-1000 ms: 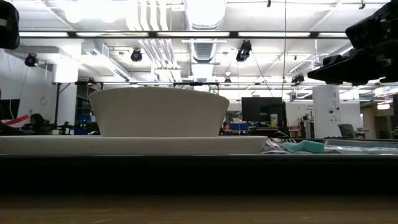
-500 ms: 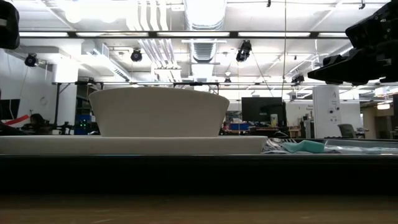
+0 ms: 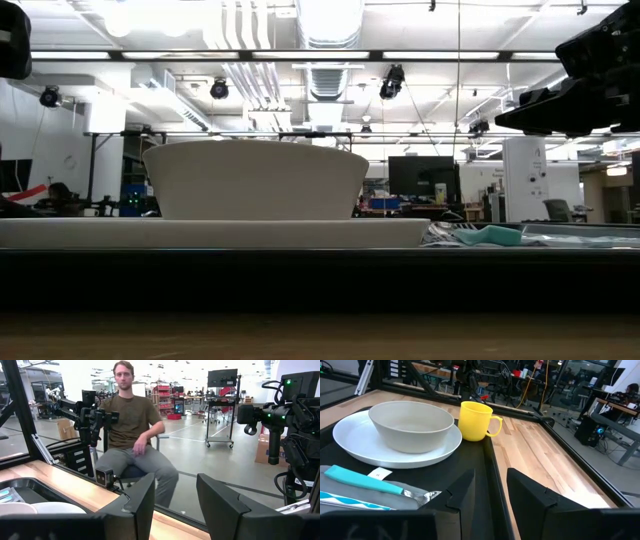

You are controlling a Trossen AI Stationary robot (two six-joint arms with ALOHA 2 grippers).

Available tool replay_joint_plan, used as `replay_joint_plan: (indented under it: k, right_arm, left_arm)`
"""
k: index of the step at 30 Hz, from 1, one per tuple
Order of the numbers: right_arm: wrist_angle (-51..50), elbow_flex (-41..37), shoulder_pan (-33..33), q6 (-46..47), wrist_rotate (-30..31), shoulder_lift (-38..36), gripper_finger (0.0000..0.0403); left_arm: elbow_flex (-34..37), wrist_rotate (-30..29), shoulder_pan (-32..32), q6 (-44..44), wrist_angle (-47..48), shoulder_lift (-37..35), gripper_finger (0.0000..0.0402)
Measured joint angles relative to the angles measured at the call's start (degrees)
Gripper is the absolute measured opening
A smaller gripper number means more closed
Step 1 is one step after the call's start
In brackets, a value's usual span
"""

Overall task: Set up tray
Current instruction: Return to Home Position

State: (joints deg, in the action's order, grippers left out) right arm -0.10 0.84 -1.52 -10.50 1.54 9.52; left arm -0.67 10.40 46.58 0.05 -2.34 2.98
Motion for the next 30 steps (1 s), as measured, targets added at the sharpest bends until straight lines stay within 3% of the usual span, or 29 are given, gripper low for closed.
replay_joint_plan:
  k: [30]
  right_arm:
    - [0.02, 0.0, 0.0, -0.01, 0.02, 0.0, 0.0099]
  left_arm:
    - [0.0, 0.0, 0.01, -0.01, -0.01, 0.0, 0.0132]
